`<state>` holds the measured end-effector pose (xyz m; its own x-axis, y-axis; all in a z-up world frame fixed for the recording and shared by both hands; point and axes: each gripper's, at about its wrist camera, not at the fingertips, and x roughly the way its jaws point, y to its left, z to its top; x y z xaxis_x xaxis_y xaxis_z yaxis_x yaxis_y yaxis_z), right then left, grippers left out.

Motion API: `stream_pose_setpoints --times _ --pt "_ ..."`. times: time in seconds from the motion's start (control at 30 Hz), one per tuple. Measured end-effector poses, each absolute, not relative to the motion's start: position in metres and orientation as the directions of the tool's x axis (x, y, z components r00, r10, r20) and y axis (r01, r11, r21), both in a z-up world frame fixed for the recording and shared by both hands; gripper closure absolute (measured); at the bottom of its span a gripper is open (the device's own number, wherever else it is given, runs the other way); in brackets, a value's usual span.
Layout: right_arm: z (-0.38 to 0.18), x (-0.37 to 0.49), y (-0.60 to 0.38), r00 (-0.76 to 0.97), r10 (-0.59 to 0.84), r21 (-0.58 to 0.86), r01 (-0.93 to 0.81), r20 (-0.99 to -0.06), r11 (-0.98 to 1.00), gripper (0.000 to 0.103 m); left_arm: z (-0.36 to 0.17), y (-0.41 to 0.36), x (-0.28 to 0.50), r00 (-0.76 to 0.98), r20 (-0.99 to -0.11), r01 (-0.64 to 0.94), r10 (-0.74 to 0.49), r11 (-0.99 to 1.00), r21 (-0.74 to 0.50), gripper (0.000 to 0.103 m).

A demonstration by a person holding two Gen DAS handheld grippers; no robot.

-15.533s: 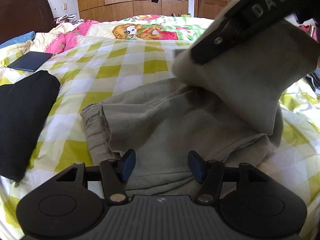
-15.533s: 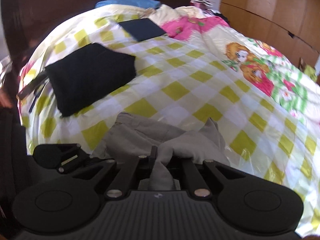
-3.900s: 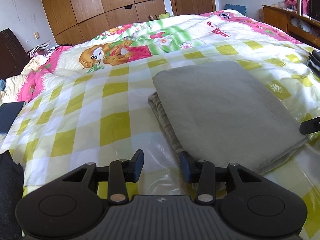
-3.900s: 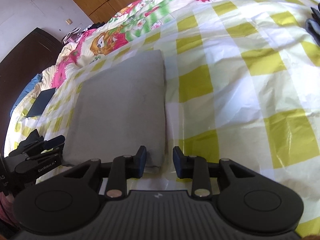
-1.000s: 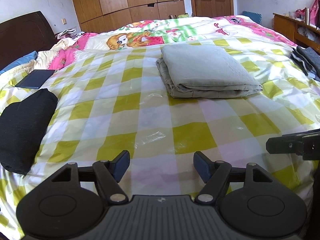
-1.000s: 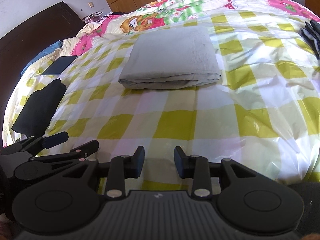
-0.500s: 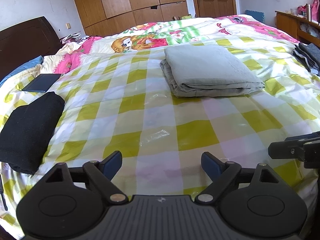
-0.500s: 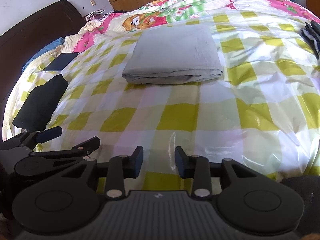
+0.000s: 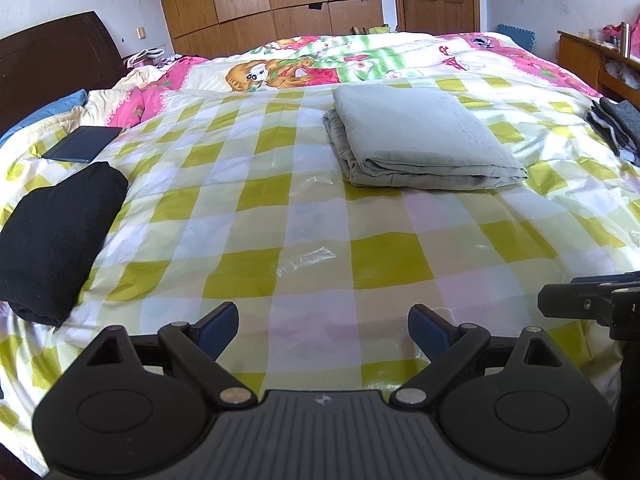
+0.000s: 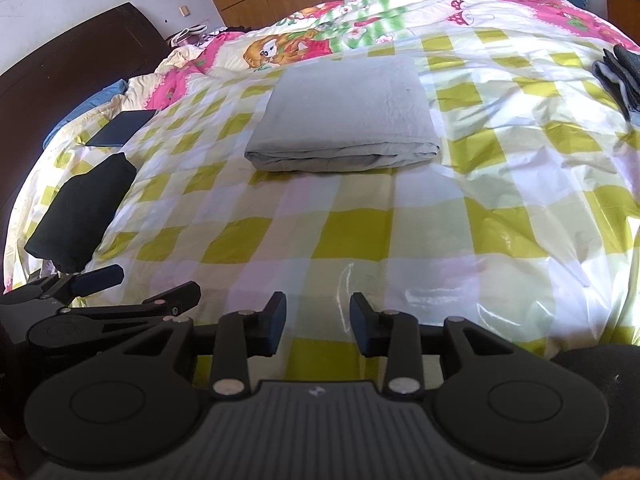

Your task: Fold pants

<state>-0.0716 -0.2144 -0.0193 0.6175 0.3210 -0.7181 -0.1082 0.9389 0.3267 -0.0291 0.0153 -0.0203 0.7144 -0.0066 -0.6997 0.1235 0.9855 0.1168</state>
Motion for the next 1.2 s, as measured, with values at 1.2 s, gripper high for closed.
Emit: stream_pose_setpoints --times 1.2 --pt "-0.023 -0.076 -0.204 0.596 0.306 0.288 -0.129 -0.742 0.949 0.062 -0.02 0.021 -0.039 0.667 -0.74 0.117 -0.085 0.993 -0.008 0.0"
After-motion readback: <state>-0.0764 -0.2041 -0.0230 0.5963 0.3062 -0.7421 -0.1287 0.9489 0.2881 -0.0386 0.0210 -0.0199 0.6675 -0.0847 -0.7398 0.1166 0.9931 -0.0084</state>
